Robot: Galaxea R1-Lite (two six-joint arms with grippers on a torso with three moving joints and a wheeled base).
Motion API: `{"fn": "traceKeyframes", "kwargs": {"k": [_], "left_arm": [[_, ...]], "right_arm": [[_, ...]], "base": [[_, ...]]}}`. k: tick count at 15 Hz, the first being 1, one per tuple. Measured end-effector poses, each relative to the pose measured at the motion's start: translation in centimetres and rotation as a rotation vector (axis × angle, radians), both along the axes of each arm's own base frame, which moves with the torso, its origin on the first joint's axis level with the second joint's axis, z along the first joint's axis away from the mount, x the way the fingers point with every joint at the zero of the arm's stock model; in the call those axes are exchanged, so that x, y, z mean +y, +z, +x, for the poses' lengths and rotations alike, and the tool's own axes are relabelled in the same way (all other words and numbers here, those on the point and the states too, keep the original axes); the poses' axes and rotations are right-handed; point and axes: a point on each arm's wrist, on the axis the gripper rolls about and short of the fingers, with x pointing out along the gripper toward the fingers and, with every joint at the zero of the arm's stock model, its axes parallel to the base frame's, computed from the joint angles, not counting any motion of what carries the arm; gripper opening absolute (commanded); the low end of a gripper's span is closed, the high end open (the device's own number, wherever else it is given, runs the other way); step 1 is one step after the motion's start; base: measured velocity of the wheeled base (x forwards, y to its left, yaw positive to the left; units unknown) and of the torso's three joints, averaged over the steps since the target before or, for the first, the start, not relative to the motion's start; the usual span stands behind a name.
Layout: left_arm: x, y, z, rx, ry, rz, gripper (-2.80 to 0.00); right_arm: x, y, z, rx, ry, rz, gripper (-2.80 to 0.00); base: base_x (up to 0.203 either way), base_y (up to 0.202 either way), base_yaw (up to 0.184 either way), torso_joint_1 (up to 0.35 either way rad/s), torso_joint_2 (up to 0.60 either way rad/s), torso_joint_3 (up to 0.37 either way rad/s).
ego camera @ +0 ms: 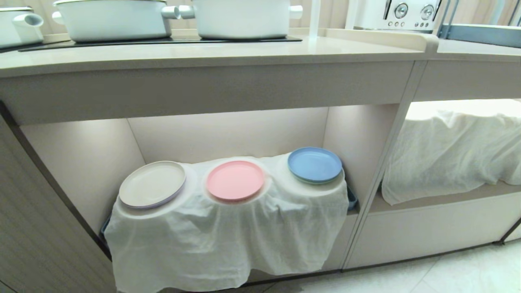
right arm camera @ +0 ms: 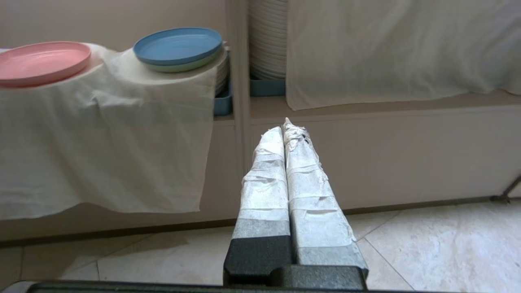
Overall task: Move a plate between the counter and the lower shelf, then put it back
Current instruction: Pick up the plate in the cupboard
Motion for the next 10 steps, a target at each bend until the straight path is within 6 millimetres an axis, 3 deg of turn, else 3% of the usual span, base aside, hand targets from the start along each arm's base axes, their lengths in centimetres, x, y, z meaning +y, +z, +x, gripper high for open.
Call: {"fn": "traceKeyframes", "kwargs": {"k": [10], "left_arm": [[0.00,0.01,0.00,-0.001,-0.001,-0.001,-2.80]], "right_arm": [[0.00,-0.01,0.00,0.001,0.000,0.000,-2.80]], "base": [[0.000,-0.192,0.000,0.003,0.00,0.002]]}}
